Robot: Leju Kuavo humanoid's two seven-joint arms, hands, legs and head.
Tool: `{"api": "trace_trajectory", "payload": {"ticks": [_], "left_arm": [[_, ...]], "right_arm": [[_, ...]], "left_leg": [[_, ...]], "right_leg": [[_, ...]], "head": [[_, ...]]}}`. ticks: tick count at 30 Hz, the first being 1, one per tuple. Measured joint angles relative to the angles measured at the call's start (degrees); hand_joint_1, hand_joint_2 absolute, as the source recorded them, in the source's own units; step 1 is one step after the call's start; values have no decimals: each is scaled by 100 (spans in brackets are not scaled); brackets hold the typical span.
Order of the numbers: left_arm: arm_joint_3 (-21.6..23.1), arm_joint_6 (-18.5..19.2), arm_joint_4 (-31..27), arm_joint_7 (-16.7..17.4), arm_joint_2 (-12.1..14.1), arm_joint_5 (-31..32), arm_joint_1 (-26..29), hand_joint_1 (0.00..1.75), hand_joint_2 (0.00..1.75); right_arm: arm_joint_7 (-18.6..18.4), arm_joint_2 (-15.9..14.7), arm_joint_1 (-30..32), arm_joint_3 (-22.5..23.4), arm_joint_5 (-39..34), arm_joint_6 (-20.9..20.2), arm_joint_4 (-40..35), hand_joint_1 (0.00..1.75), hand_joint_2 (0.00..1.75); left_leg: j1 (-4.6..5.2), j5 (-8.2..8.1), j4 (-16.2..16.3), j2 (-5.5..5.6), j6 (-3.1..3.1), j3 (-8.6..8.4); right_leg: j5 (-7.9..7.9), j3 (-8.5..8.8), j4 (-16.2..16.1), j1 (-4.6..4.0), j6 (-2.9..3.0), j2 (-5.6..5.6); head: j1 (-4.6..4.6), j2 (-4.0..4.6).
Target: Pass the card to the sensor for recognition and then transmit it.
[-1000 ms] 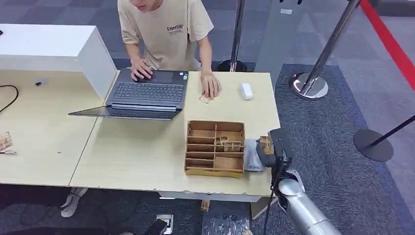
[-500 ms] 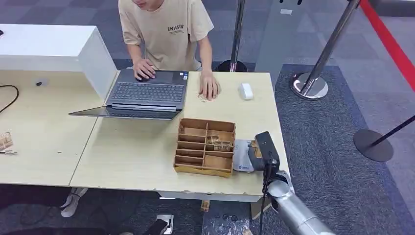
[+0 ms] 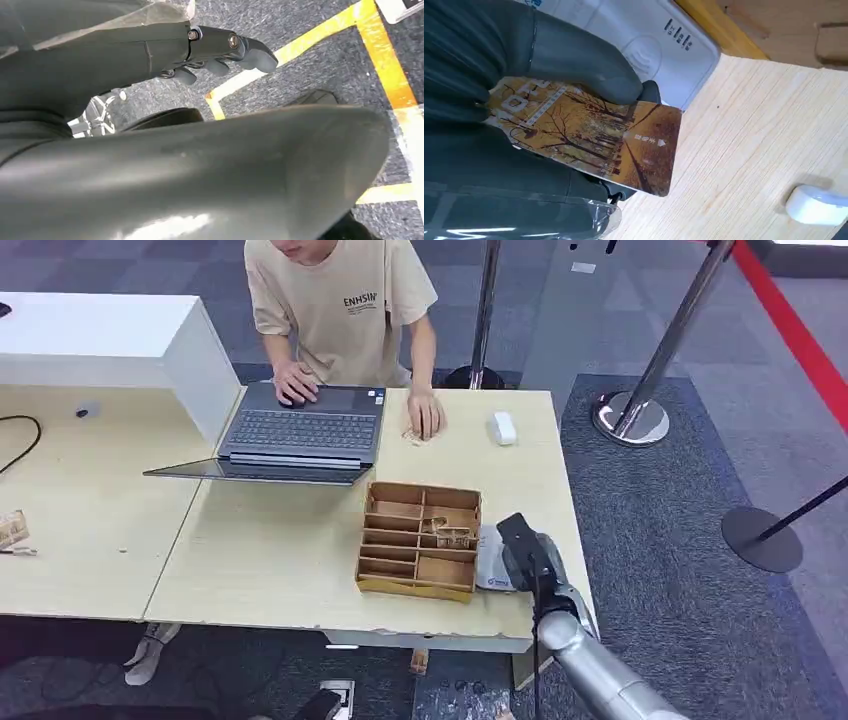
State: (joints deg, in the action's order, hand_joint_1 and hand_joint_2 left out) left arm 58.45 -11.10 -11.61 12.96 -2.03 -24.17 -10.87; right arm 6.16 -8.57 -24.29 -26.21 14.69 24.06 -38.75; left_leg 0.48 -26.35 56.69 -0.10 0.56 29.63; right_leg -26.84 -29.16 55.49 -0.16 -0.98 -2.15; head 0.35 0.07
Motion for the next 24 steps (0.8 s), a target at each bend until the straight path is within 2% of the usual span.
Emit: {"api": "trace_trajectory", "payload": {"ticks": [7,12,24], "left_arm": [[0,-35,0,-48,0,9,105,0,0],[0,-55,0,-164,-2,59,113,0,0],[0,-26,0,-216,-9,166,112,0,0]], "right_arm": [[101,-131,52,-50,-61,11,-194,175,175],[20,-236,52,-81,129,-20,-514,175,175],[-394,-415,-81,-63,339,-50,-2263,175,175]], "left_leg": [[1,0,0,-6,0,1],[3,0,0,-5,0,9],[2,0,0,-5,0,17]], "right_leg": [[0,2,0,2,-1,-1],[1,-1,2,3,-1,-1],[0,-14,4,2,0,-1]], "head": [[2,0],[2,0],[0,0]]}}
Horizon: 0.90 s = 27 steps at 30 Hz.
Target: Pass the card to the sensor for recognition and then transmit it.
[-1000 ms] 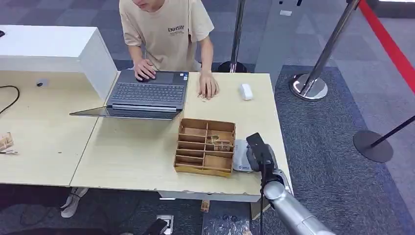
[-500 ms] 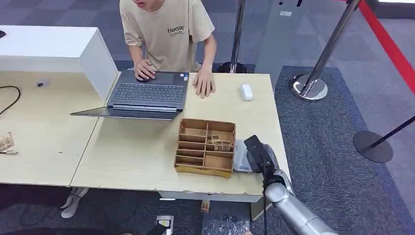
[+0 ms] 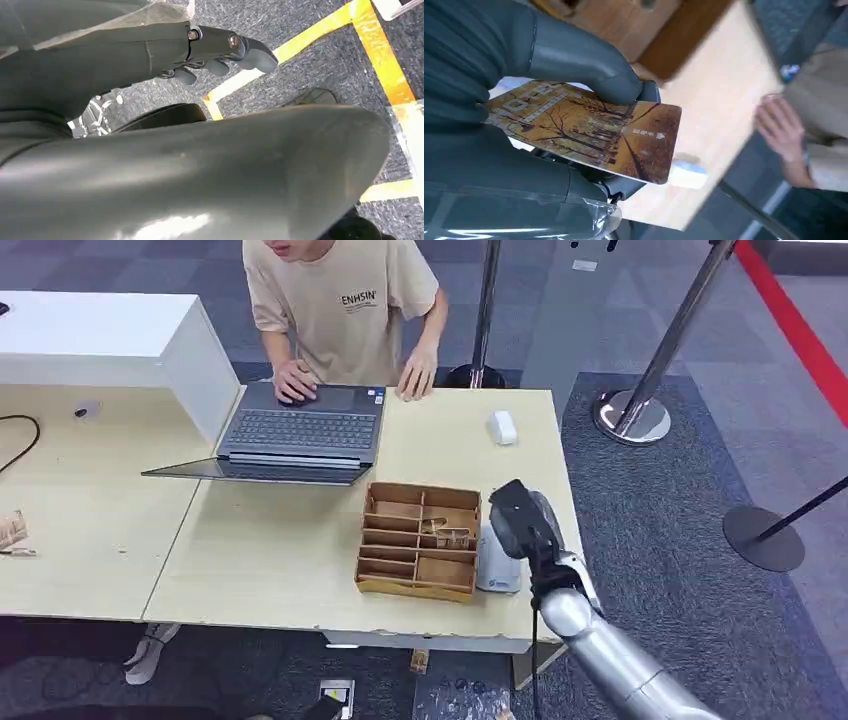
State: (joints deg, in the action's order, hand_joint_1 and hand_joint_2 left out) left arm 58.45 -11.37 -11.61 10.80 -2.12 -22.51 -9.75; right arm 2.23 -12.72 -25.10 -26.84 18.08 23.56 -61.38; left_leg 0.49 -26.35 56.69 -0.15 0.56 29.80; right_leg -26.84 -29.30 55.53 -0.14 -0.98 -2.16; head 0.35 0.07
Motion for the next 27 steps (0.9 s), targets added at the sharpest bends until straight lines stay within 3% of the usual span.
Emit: {"api": "trace_trajectory", "payload": {"ticks": [7,14,21,27], "left_arm": [[0,20,0,105,0,96,-6,0,0],[2,122,0,122,-9,240,-51,0,0],[18,269,0,186,-39,396,-146,0,0],[35,424,0,297,-77,542,-252,0,0]], "right_arm": [[-326,-114,-93,77,542,155,-1016,175,175],[-496,-138,-570,2,1005,-114,-1566,175,175],[-562,13,-1472,-368,1716,-496,-1450,175,175],[-531,407,-2346,-927,2529,-658,-571,175,175]], "left_leg": [[1,0,0,0,0,4],[2,1,0,3,0,8],[0,2,0,5,-2,15],[-4,3,0,13,-3,19]], "right_leg": [[0,-1,0,1,0,0],[1,-2,2,2,-1,-2],[1,-8,7,0,0,-1],[0,-10,8,-4,1,-10]], "head": [[2,0],[2,0],[2,0],[4,0]]}}
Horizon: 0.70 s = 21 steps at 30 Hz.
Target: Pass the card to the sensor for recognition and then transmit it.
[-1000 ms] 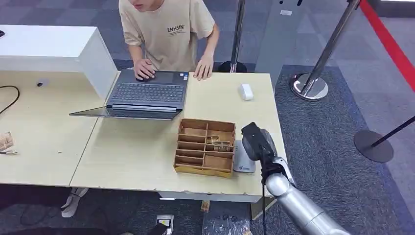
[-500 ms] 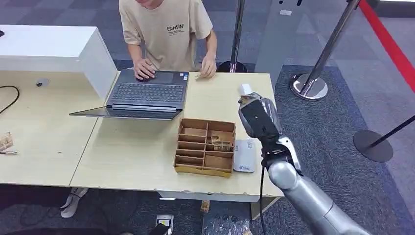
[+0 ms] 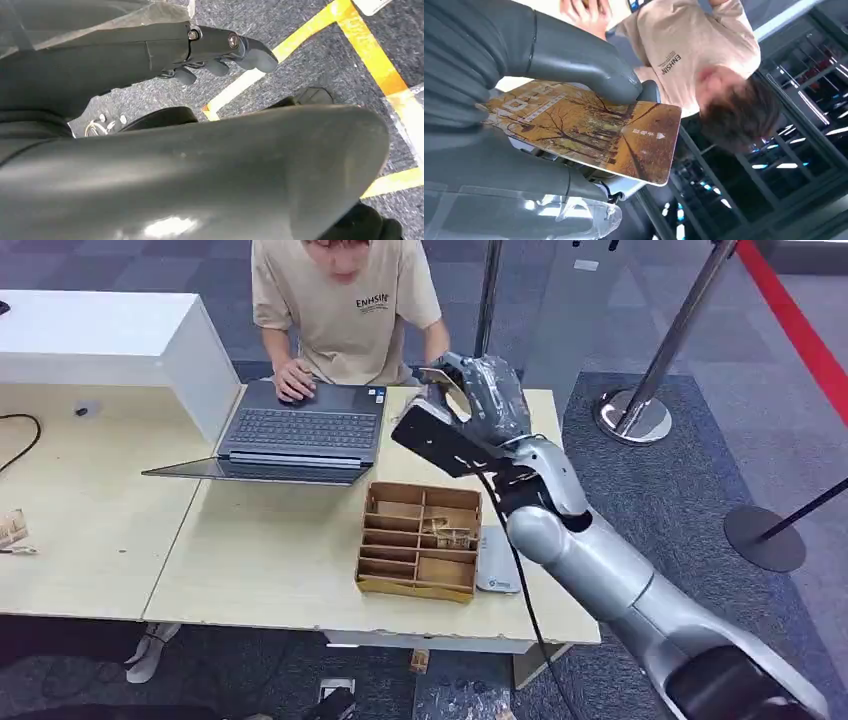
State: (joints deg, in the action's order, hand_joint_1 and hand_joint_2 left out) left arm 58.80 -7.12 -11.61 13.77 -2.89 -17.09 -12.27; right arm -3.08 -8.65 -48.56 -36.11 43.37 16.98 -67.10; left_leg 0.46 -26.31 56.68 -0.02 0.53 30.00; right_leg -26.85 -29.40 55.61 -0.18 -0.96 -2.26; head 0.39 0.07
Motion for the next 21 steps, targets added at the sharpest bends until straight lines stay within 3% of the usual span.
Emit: {"api": "trace_trajectory", "payload": {"ticks": [11,21], "left_arm": [[92,120,0,59,-68,116,-81,0,0],[127,184,0,76,-74,208,-93,0,0]], "right_arm": [[-9,572,-684,-832,1053,-85,1595,175,175],[-61,802,-764,-1226,1525,42,2555,175,175]], "left_leg": [[1,-1,0,0,0,3],[1,-1,0,0,0,3]], "right_leg": [[0,-4,-2,1,0,0],[0,-7,-3,1,0,1]], "head": [[-2,0],[-2,0]]}}
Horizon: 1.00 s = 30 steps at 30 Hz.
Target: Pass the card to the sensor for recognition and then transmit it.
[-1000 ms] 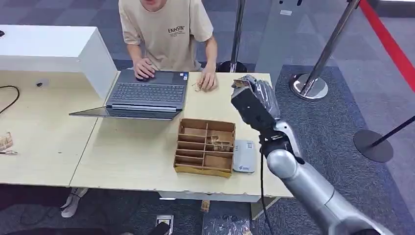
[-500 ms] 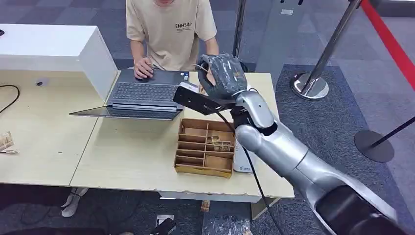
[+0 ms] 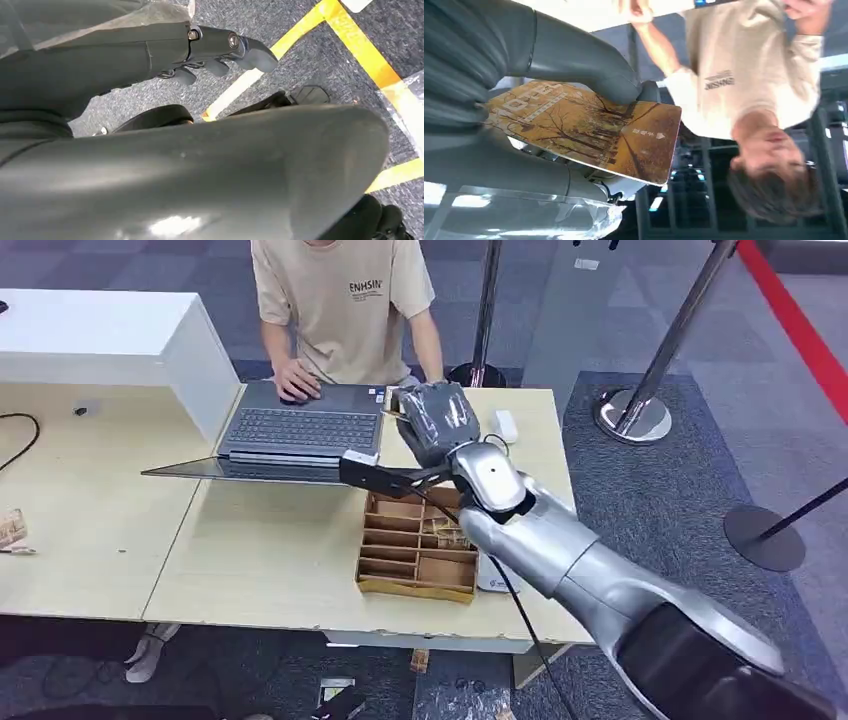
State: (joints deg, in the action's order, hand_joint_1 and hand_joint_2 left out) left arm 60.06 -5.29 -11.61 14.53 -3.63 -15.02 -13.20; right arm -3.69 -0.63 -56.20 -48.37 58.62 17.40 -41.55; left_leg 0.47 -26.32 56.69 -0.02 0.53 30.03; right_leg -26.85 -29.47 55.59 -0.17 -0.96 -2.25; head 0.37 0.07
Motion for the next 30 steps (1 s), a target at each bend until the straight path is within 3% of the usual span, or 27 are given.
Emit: {"api": "trace_trajectory", "payload": {"ticks": [11,25,26,27,28,29,30], "left_arm": [[4,0,0,24,0,9,8,0,0],[4,-68,0,17,-4,-48,9,0,0],[4,-68,0,18,-7,-41,9,0,0],[4,-68,0,17,-9,-39,8,0,0],[4,-68,0,17,-11,-37,8,0,0],[4,-68,0,15,-15,-22,8,0,0],[4,-68,0,15,-20,-17,8,0,0]], "right_arm": [[-138,103,-45,-197,219,232,553,175,175],[-190,133,-149,-199,278,223,885,175,175],[-192,138,-153,-199,284,214,896,147,175],[-190,140,-157,-199,286,210,905,147,175],[-190,142,-160,-199,277,208,909,0,175],[-186,142,-162,-199,253,210,911,0,0],[-175,146,-164,-199,227,214,920,0,0]], "left_leg": [[0,0,0,-1,0,0],[0,0,0,-1,0,-1],[0,0,0,-1,0,-1],[0,0,0,-1,0,-1],[0,0,0,-1,0,0],[0,0,0,-1,0,-1],[0,0,0,-1,0,-1]], "right_leg": [[0,-1,0,0,0,0],[0,-2,0,0,0,1],[0,-2,0,0,0,1],[0,-2,0,0,0,1],[0,-2,0,0,0,1],[0,-2,0,0,0,1],[0,-2,0,0,0,1]], "head": [[0,0],[0,0],[0,0],[-2,0],[0,0],[0,0],[0,0]]}}
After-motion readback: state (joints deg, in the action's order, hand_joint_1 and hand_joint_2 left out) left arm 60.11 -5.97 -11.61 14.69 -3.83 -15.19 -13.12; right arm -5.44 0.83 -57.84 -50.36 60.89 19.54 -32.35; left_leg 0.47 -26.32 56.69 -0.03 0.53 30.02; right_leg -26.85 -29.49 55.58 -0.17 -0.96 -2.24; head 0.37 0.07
